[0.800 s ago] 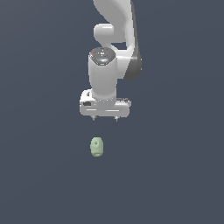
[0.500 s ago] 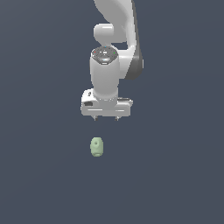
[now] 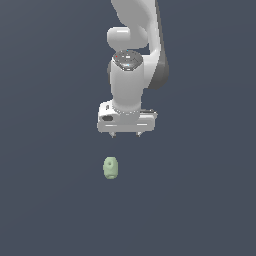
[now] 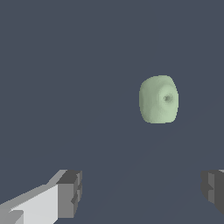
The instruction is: Pick up the object and move it to a goal position.
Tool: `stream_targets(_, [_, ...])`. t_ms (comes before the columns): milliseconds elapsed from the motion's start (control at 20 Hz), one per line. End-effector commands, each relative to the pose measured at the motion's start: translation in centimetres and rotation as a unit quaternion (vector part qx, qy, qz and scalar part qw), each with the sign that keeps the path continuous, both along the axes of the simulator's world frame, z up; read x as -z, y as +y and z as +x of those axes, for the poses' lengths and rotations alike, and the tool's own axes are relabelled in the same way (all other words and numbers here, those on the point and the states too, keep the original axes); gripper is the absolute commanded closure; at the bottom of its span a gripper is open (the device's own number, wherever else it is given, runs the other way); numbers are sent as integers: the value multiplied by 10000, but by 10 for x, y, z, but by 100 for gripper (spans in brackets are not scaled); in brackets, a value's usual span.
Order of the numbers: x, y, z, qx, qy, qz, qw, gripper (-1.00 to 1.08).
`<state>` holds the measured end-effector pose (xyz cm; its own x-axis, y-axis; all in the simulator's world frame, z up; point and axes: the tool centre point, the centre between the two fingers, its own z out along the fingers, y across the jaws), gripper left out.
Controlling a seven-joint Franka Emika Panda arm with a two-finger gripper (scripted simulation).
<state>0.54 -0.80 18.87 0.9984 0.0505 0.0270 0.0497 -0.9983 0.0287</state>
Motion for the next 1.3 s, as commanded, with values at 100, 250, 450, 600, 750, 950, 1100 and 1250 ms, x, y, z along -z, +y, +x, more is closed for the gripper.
stream_targets(100, [4, -4, 6, -23, 12, 4, 10000, -92])
stream_targets(250, [10, -9, 13, -50, 25, 12, 10000, -92])
stream_targets(450, [21, -19, 26, -105, 50, 29, 9999, -92])
stream_targets(600, [32, -29, 39, -158, 73, 47, 9998, -92])
stream_targets(750, [46, -40, 51, -216, 97, 70, 9997, -92])
stream_targets(950, [61, -53, 63, -278, 121, 97, 9995, -92])
stream_targets(1100, [70, -60, 69, -312, 133, 113, 9994, -92])
stream_targets(1250, [76, -65, 73, -335, 142, 124, 9993, -92])
